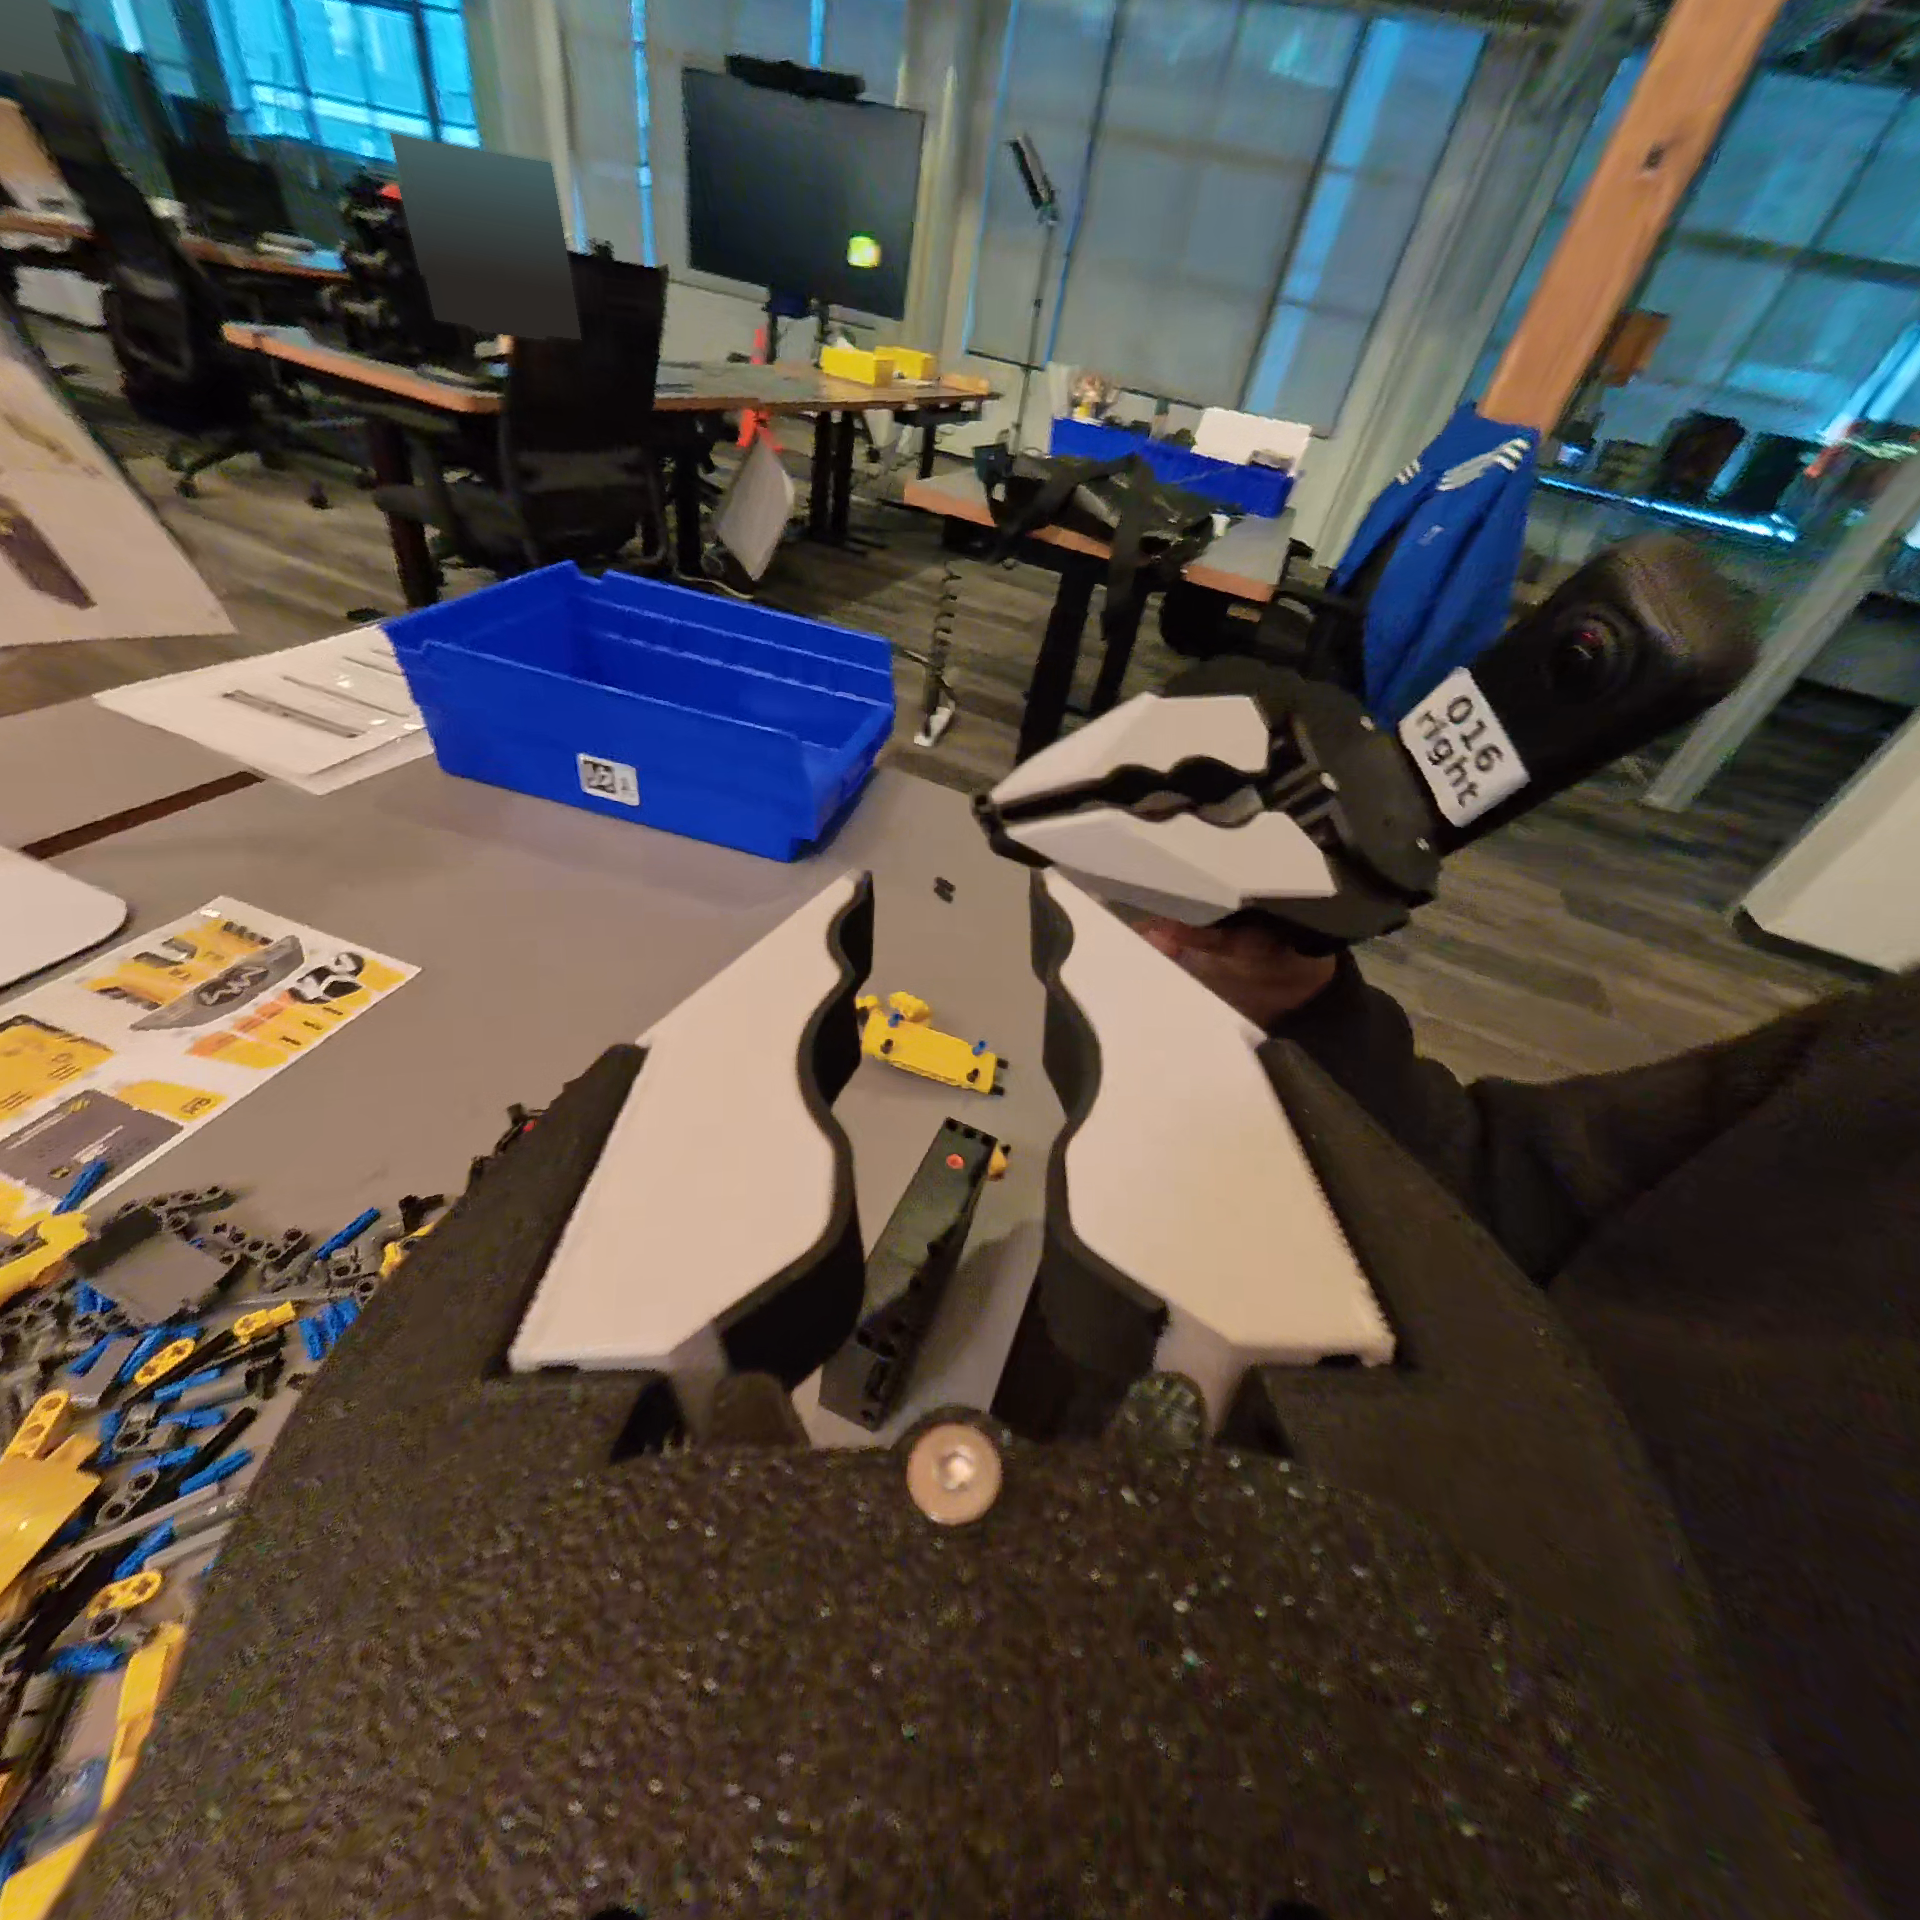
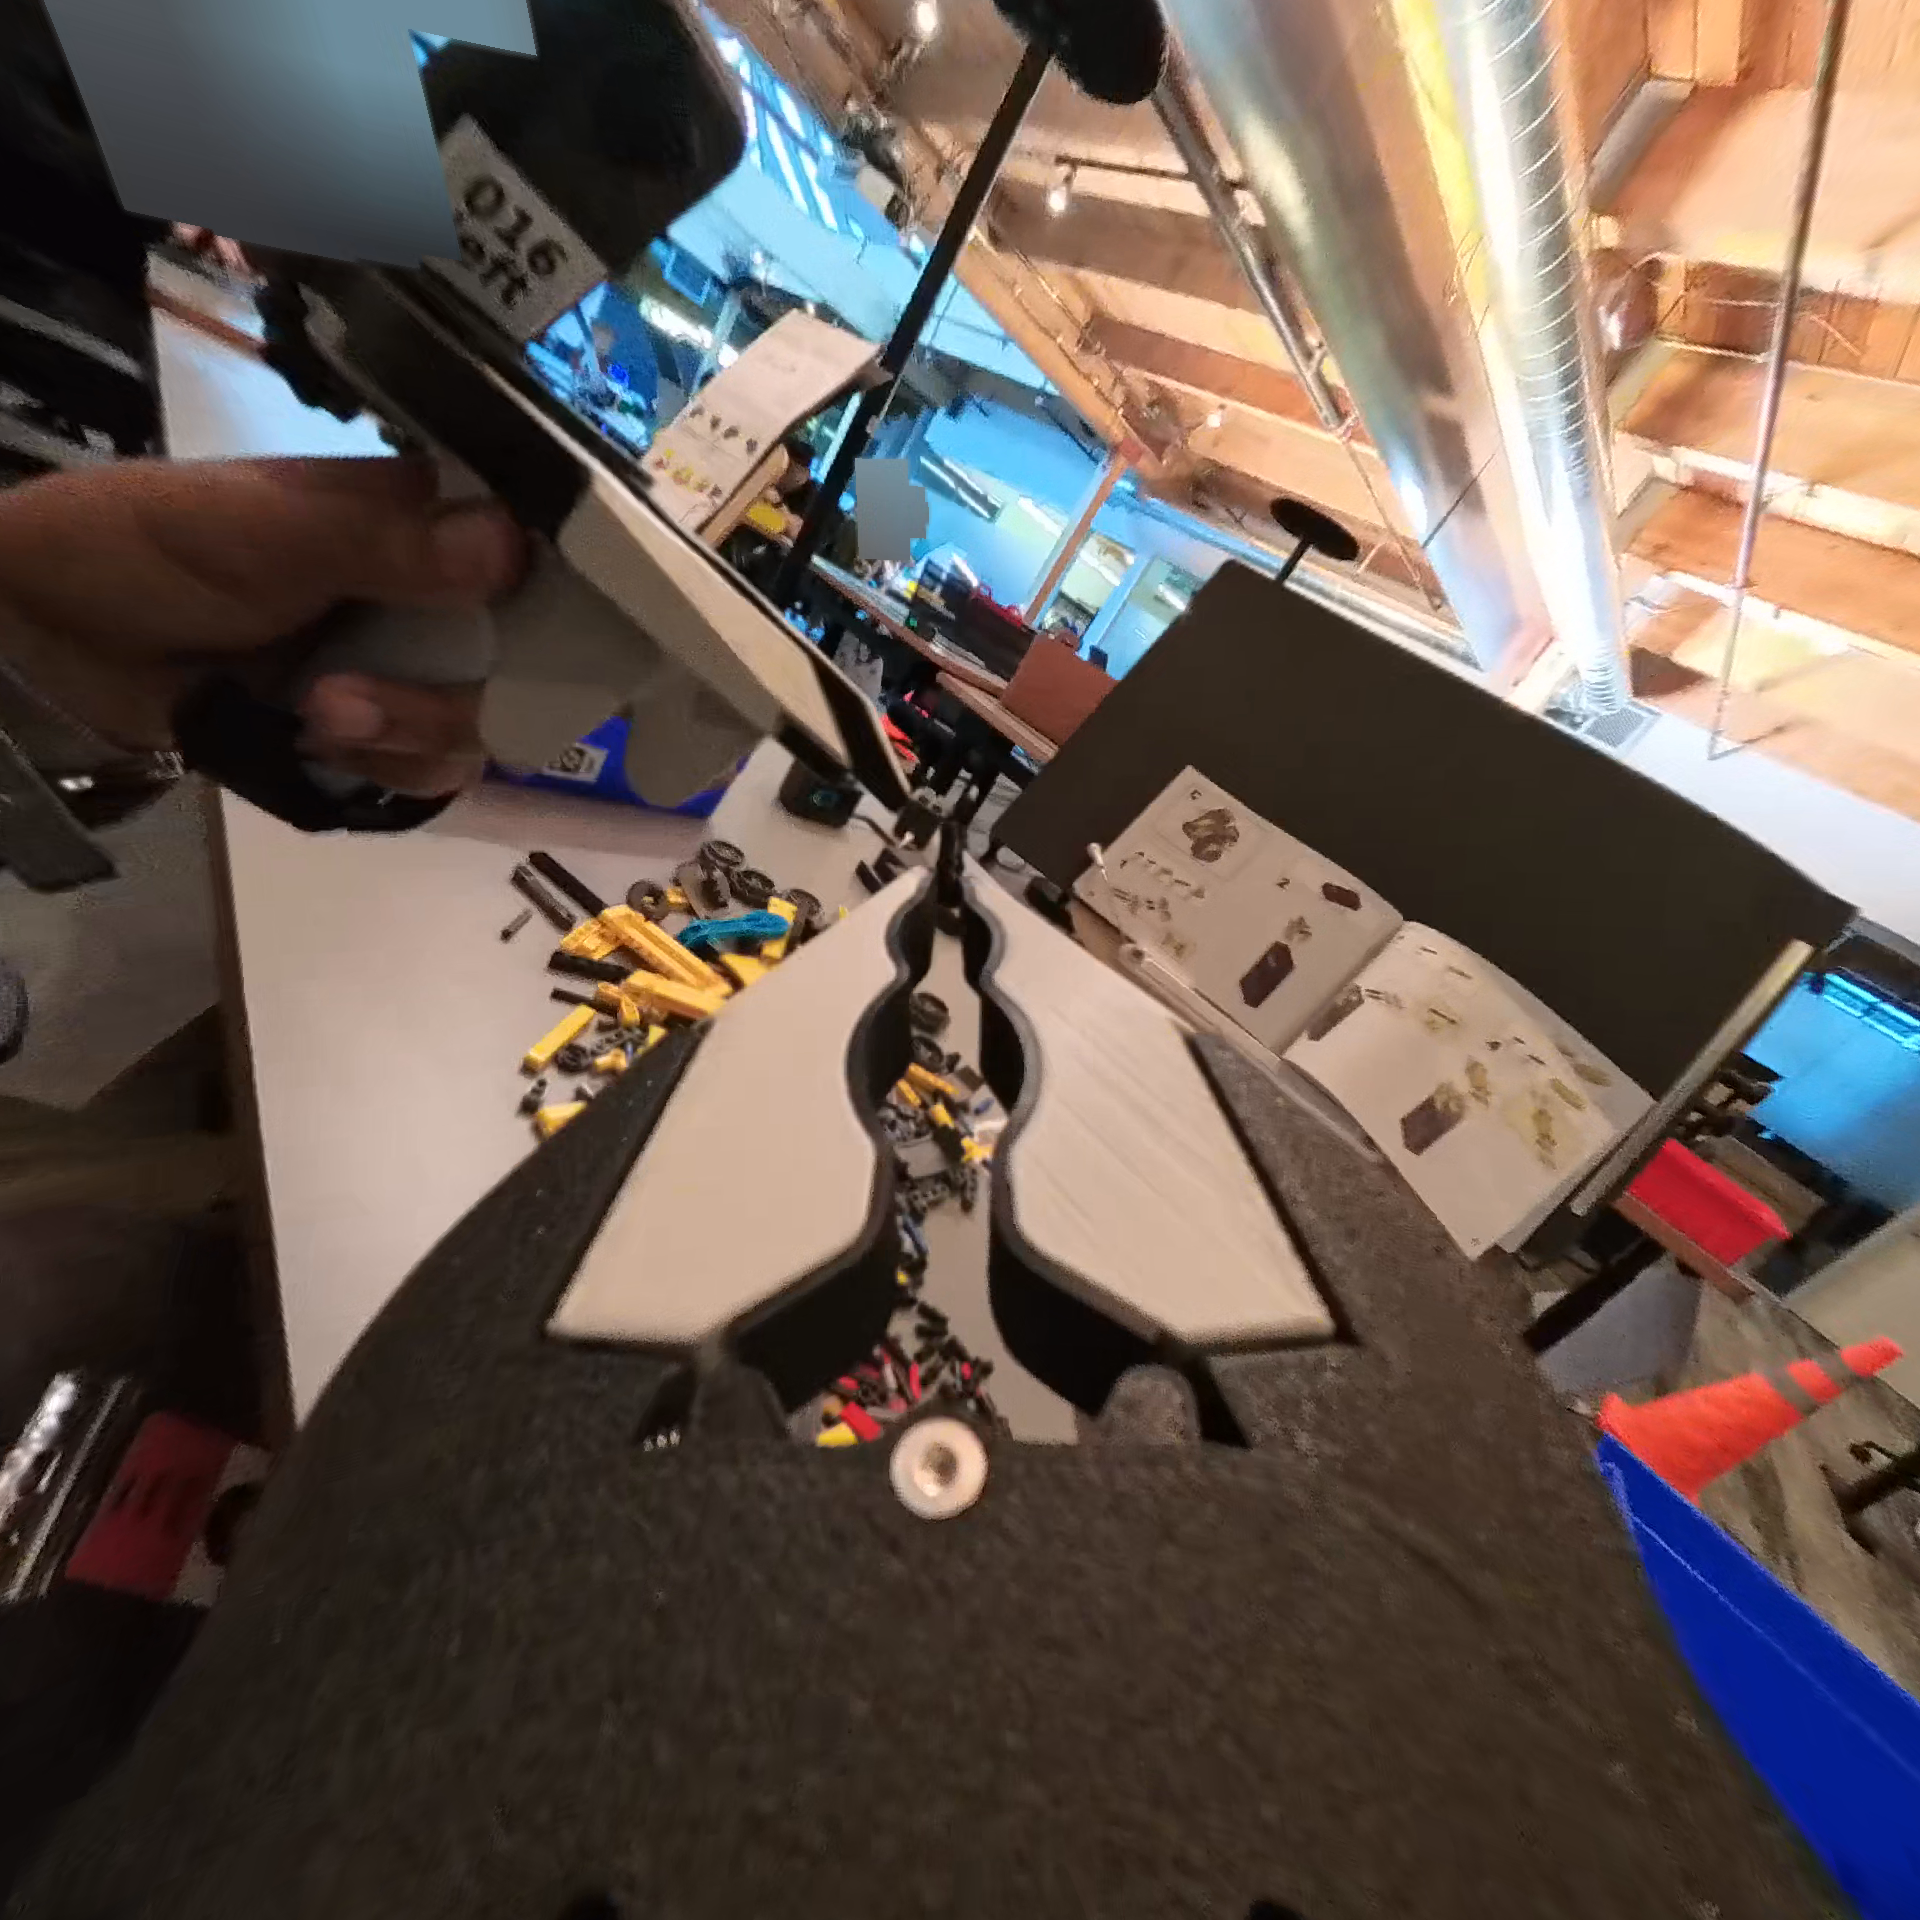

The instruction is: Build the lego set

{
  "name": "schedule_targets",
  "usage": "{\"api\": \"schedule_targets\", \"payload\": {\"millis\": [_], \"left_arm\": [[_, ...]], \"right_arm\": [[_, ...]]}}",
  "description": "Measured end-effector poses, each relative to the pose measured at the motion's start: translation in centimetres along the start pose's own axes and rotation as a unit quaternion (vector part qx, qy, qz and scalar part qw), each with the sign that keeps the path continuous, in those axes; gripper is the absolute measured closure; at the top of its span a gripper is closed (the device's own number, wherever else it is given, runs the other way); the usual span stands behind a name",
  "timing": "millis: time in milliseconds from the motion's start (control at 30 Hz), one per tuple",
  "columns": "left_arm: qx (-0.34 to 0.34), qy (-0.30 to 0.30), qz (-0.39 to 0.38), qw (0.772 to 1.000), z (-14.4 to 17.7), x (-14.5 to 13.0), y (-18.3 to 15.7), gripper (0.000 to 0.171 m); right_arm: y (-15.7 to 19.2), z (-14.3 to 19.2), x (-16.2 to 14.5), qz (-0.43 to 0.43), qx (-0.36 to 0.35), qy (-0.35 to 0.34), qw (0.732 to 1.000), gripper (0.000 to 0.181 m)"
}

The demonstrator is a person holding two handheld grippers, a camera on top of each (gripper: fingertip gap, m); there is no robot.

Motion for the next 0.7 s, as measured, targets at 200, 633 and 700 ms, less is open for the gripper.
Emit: {"api": "schedule_targets", "payload": {"millis": [200,633,700], "left_arm": [[-0.042,0.027,0.018,0.999,-1.6,-1.2,-0.2,0.141],[-0.038,-0.032,0.124,0.991,0.3,-4.2,2.9,0.141],[-0.032,-0.041,0.144,0.988,1.0,-4.6,3.2,0.14]], "right_arm": [[0.4,1.3,0.5,0.014,-0.008,-0.001,1.0,0.178],[0.0,-2.4,-3.6,-0.012,0.071,0.018,0.997,0.178],[0.7,-3.3,-4.1,0.003,0.083,0.02,0.996,0.178]]}}
Point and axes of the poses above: each gripper's, where its closed fingertips meet, z back along the fingers, x out of its top, y = z × x across the jaws, the point moved 10 cm from there along z, back along the fingers, and after that the axes turned 4 degrees about -x, right-handed, at the moved point
